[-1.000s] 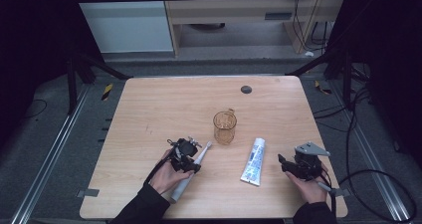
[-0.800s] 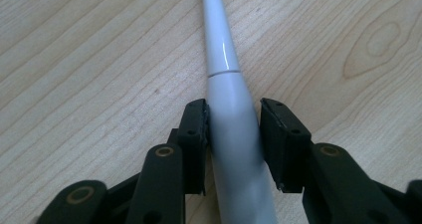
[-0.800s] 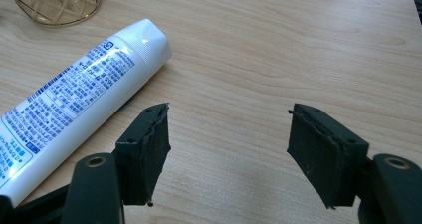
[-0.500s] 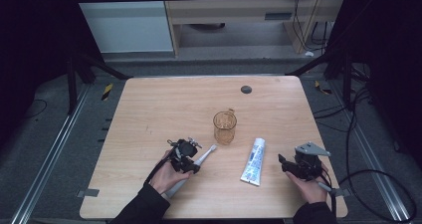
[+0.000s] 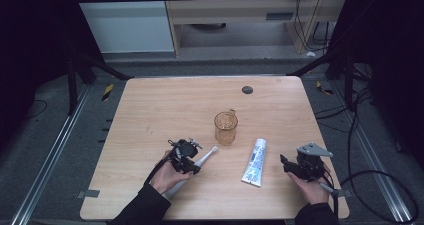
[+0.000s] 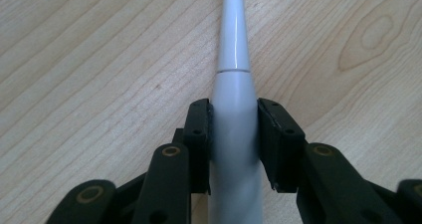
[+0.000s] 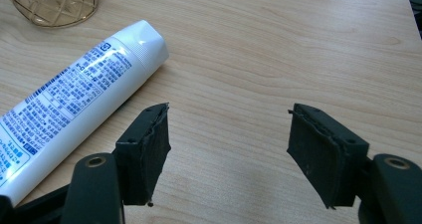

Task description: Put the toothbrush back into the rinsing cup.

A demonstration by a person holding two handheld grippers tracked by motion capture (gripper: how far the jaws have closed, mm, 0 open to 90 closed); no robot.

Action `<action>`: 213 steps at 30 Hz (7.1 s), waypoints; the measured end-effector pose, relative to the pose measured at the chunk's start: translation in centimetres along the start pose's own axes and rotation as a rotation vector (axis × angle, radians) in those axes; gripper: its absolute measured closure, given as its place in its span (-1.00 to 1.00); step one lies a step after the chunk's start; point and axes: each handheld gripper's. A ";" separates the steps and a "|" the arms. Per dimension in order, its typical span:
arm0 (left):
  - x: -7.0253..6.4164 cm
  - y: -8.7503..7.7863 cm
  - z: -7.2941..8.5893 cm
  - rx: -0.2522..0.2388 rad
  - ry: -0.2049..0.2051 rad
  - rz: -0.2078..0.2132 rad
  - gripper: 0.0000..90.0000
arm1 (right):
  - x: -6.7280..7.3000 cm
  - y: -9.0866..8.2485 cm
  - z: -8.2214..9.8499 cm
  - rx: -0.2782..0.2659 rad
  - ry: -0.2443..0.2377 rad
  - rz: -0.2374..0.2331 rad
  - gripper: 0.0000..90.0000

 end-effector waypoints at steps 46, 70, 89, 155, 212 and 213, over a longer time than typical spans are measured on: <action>3.6 -11.1 -0.4 -0.604 -0.150 -0.186 0.50 | -0.2 -0.1 0.1 -0.030 0.004 0.010 -0.31; 3.7 -11.1 -6.2 -0.878 -0.177 -0.185 0.50 | -0.2 0.1 0.2 -0.043 -0.006 0.010 -0.35; 2.6 -10.5 -8.7 -1.006 -0.181 -0.178 0.50 | -0.3 0.1 0.3 -0.041 -0.003 0.015 -0.35; 1.7 -2.3 -11.3 -0.986 -0.103 -0.121 0.49 | -0.4 0.2 0.4 -0.041 -0.009 0.013 -0.35; 0.6 1.2 -7.5 -0.920 -0.036 -0.146 0.17 | -0.3 0.4 0.5 -0.024 -0.014 0.017 -0.35; 0.5 1.2 -7.5 -0.919 -0.035 -0.146 0.15 | -0.3 0.4 0.5 -0.024 -0.017 0.018 -0.35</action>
Point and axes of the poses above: each handheld gripper's, and its own axes: y roughly forward along the jaws, z roughly out of its underside, x roughly to its left, and after that the axes turned 3 degrees about y, right-handed
